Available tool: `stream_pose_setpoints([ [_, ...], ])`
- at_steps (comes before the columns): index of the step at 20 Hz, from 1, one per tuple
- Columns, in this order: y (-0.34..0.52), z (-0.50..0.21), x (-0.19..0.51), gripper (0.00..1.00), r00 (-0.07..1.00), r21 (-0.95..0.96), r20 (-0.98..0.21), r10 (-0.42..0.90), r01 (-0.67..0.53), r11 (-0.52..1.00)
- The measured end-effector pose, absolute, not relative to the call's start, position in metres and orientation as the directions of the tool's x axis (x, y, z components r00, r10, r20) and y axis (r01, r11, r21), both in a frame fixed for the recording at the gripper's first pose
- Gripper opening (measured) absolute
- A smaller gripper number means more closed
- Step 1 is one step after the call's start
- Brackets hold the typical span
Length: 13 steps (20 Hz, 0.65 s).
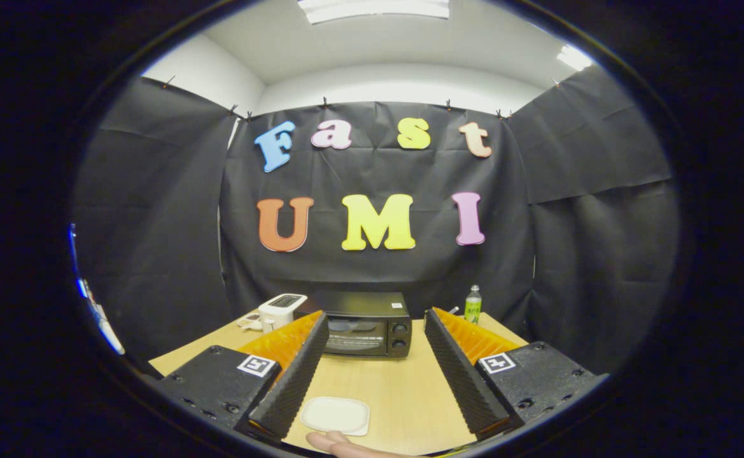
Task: Open the toaster oven, put the food inside, and close the toaster oven door.
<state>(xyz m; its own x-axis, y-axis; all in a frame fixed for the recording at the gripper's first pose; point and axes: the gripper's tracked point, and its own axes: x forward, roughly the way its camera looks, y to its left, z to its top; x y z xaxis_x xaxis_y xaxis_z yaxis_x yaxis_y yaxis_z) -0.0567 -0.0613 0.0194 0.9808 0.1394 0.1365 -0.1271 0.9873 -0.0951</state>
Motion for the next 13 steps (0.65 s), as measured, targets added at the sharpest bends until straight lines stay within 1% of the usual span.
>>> stream_pose_setpoints([
  [4,-0.043,0.017,-0.067,1.00,0.976,-0.083,0.133,0.173,-0.162,0.983],
  [13,-0.022,0.006,-0.062,1.00,0.975,-0.088,0.112,0.193,-0.184,0.979],
])
